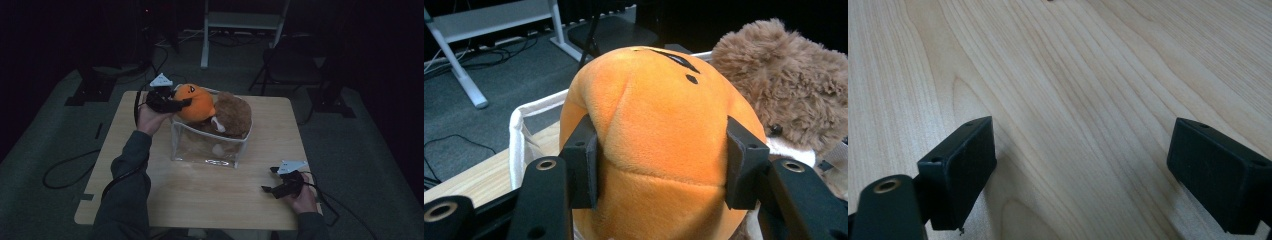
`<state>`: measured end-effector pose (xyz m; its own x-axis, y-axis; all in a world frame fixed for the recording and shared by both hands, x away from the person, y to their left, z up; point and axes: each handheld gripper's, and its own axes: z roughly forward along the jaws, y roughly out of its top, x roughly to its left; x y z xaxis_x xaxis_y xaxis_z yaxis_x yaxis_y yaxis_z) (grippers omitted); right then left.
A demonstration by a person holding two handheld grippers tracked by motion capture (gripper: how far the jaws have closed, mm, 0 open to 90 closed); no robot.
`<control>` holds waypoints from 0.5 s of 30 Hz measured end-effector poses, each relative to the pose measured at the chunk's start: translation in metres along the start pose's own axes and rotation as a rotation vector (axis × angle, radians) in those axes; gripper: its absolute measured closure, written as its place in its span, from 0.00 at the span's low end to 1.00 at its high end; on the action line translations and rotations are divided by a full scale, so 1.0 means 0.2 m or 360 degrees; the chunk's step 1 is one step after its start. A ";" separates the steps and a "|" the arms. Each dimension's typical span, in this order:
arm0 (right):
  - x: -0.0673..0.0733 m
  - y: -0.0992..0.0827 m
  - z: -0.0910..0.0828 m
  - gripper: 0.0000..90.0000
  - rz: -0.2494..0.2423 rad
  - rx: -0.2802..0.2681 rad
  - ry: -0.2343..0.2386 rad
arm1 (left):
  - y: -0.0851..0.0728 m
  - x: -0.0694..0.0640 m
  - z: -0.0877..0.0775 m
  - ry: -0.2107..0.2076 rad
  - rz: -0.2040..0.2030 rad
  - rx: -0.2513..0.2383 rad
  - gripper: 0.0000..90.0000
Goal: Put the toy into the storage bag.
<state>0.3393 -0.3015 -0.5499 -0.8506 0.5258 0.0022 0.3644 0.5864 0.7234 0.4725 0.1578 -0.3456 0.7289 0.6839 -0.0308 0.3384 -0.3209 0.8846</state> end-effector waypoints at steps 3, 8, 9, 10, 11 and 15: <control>0.00 0.00 0.00 0.13 0.0000 0.0000 0.0000 | 0.00 0.00 0.00 -0.0003 0.0003 0.0003 0.50; 0.00 0.00 0.00 0.13 0.0000 0.0000 0.0000 | -0.01 0.01 0.01 0.0007 -0.0004 0.0016 0.50; 0.00 0.00 0.00 0.13 0.0000 0.0000 0.0000 | -0.01 0.01 0.01 0.0011 -0.0004 0.0022 0.50; 0.00 0.00 0.00 0.13 0.0000 0.0000 0.0000 | -0.01 0.01 0.02 0.0019 -0.0002 0.0034 0.50; 0.00 0.00 0.00 0.13 0.0000 0.0000 0.0000 | -0.01 0.02 0.02 0.0023 -0.0003 0.0039 0.50; 0.00 0.00 0.00 0.13 0.0002 0.0000 -0.0001 | -0.03 0.02 0.04 0.0032 -0.0019 0.0056 0.50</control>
<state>0.3393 -0.3015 -0.5499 -0.8499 0.5269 0.0023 0.3652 0.5859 0.7235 0.4784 0.1582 -0.3546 0.7126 0.7008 -0.0317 0.3680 -0.3349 0.8674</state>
